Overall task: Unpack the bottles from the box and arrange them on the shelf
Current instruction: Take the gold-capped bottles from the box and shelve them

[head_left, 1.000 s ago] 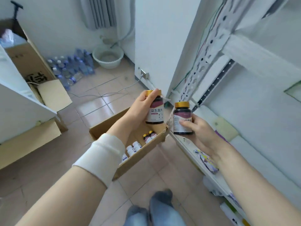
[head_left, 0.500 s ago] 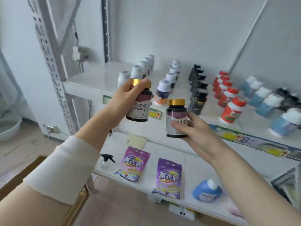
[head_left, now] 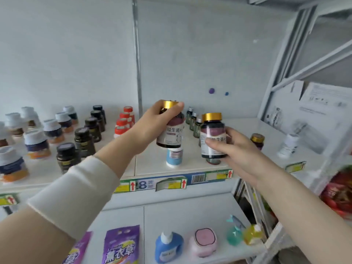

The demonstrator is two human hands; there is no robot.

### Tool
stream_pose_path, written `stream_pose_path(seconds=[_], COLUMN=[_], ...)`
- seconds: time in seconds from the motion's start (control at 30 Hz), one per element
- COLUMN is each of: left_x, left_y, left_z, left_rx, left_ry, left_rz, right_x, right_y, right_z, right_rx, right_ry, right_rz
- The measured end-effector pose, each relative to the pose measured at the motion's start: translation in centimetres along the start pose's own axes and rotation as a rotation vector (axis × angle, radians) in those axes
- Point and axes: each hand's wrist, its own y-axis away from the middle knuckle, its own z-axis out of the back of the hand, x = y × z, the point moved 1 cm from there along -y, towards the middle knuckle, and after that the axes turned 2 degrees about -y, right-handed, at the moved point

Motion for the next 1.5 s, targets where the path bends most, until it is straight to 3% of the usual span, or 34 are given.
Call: stream_pose_path(seconds=[0.53,0.73,0.9,1.07,1.5], left_x=[2.7,5.5,8.0,10.3,13.8], left_y=[-26.4,-34.1,-39.0,-41.9,-45.4], left_z=[-12.5,-15.5,-17.8,-19.5,-20.1], left_rx=[0.16,0.204,0.193,0.141,0.191], left_ry=[-0.231,-0.463,-0.637,-0.793,-0.884], left_rz=[-0.075,-0.007,0.084,0.155,0.185], right_x=[-0.1,-2.2,-4.7,-7.2,-10.8], right_y=[-18.1,-24.9,-29.9,-33.6,-38.4], right_z=[17.1,21.3,23.7,24.3,22.5], right_rx=[-0.139,-0.069,0.043,0.096,0.115], right_ry=[0.253,0.348,0.348,0.472,0.695], right_rz=[-0.102,-0.202,-0.292,-0.245,-0.2])
